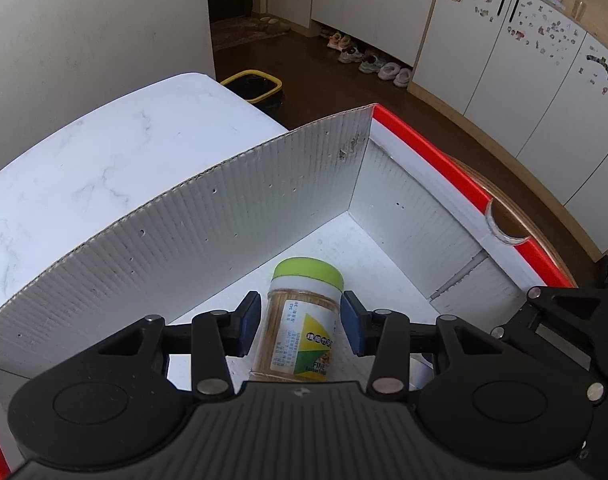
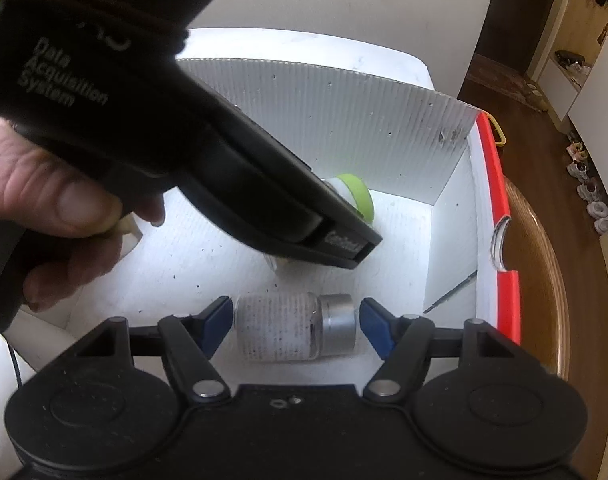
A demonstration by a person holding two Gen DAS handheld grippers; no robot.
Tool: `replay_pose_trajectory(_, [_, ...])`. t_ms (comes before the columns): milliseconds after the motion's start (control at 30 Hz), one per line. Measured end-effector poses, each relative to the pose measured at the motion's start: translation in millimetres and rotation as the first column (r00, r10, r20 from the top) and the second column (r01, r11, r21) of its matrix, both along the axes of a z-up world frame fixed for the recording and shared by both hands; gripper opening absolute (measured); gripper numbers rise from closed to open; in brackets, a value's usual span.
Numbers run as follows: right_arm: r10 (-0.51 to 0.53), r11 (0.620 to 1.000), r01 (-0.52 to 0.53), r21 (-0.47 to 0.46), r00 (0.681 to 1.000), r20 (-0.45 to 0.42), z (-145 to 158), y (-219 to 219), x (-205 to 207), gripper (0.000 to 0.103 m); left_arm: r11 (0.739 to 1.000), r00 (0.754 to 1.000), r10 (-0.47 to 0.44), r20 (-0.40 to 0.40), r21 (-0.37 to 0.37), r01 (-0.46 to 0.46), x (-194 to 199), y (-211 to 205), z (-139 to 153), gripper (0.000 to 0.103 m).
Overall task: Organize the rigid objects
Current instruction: 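Lower both jars into the red box and open both grippers, then withdraw both grippers from the box back over the table items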
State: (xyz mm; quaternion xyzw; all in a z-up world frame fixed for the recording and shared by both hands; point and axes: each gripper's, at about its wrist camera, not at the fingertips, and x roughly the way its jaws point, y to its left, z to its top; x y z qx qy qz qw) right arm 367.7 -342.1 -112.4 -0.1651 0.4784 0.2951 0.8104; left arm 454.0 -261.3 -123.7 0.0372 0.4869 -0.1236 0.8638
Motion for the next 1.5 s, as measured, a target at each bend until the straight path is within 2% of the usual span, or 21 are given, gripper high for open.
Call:
replay_pose_trajectory(167, [-0.004,1.0,0.004,0.013,1.0,-0.003,3,-1,-7,0.073,1.0,1.0,0.004,0.013,-0.019,-0.004,-9,6,5,0.043])
replay_pose_trajectory(300, [-0.007,1.0,0.007,0.022,1.0,0.004,9,-3,-17,0.079,0.999,0.999,0.015,0.034,-0.037,-0.014,-21,13,14,0.055])
replay_pose_trajectory(533, [-0.006,0.998,0.004,0.056,1.0,0.03,22,-8,-23,0.08,0.997,0.995,0.046,0.089,-0.072,-0.039,-49,26,43,0.057])
replay_pose_trajectory(633, [-0.006,0.997,0.003,0.079,0.999,0.049,31,-13,-29,0.083,0.995,0.991,0.065,0.119,-0.082,-0.056,-64,33,55,0.063])
replay_pose_trajectory(967, [-0.014,0.989,-0.001,0.147,0.995,0.103,58,-16,-41,0.088,0.985,0.971,0.128,0.201,-0.136,-0.102,-122,64,95,0.063])
replay_pose_trajectory(1133, [-0.029,0.985,0.005,0.175,0.99,0.135,70,-16,-51,0.091,0.978,0.961,0.166,0.223,-0.161,-0.132,-154,87,105,0.064])
replay_pose_trajectory(1233, [-0.043,0.981,0.013,0.193,0.987,0.152,75,-12,-58,0.094,0.974,0.955,0.184,0.231,-0.17,-0.146,-174,101,109,0.083])
replay_pose_trajectory(1400, [-0.07,0.973,0.032,0.23,0.985,0.16,84,0,-74,0.096,0.966,0.945,0.217,0.243,-0.191,-0.172,-207,130,112,0.083])
replay_pose_trajectory(1500, [-0.09,0.964,0.045,0.263,0.983,0.16,90,10,-87,0.101,0.961,0.941,0.237,0.242,-0.203,-0.189,-223,149,111,0.083])
